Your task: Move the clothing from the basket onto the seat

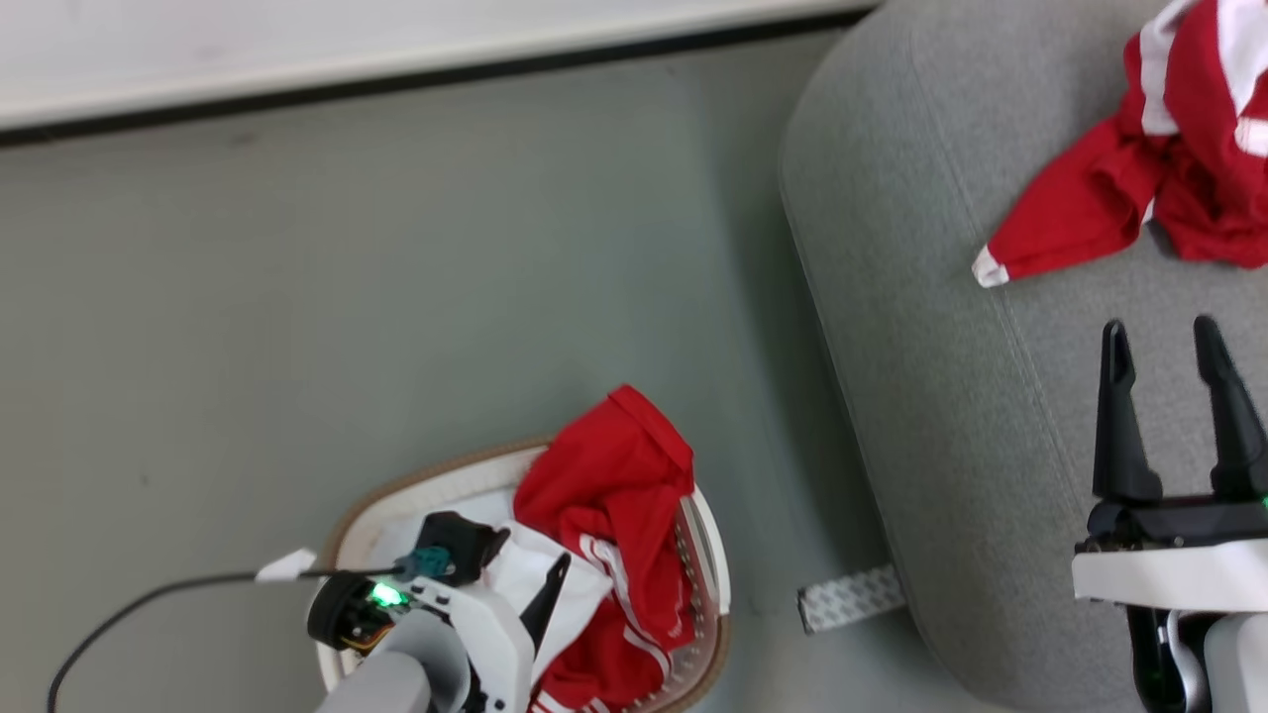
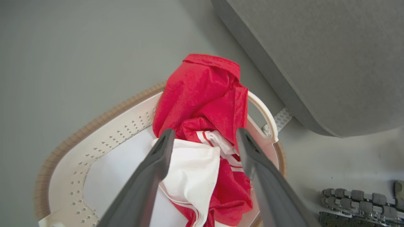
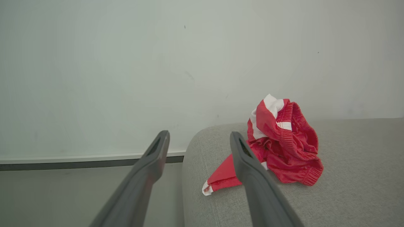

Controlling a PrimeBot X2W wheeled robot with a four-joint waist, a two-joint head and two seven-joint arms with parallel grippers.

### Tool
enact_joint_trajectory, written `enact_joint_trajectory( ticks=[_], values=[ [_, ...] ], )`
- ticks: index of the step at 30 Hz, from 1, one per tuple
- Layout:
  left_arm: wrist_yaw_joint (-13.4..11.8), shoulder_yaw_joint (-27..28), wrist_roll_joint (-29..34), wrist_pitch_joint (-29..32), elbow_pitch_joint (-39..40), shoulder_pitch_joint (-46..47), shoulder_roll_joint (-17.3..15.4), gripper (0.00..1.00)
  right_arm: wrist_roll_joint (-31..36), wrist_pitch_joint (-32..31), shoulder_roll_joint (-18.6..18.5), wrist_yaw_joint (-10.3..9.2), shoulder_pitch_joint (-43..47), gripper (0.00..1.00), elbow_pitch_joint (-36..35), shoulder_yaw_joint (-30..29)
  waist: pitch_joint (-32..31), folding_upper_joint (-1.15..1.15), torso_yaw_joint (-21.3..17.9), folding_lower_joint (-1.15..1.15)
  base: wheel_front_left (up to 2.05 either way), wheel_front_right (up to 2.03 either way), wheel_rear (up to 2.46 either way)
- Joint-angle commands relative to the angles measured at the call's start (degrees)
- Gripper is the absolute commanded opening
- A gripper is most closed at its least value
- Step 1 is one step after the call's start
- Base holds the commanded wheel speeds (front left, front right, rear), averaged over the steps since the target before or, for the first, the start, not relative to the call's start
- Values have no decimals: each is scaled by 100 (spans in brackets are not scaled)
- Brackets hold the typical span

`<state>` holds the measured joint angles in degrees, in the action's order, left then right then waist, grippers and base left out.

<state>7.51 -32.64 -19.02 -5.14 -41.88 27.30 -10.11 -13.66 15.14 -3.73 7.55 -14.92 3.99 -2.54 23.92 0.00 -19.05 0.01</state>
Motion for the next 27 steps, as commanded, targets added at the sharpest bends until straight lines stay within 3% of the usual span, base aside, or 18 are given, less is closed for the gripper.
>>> enact_joint_trajectory(
  ticks=[1, 15, 27],
  values=[
    [-9, -124, -95, 98, -147, 124, -117, 100, 38, 0, 19, -13, -96, 100, -36, -42, 348, 0, -174, -1, 0, 0, 0],
    [-7, -1502, -1549, 1084, -1313, 1058, -515, 100, -212, 0, 88, -13, -680, 100, -400, 35, 1660, 0, -660, -1, 0, 0, 0],
    [-7, -2448, -2253, 1724, -1415, 1520, -873, 100, -539, 0, 90, -13, -872, 100, -384, 185, 2248, 0, -943, -1, 0, 0, 0]
  ],
)
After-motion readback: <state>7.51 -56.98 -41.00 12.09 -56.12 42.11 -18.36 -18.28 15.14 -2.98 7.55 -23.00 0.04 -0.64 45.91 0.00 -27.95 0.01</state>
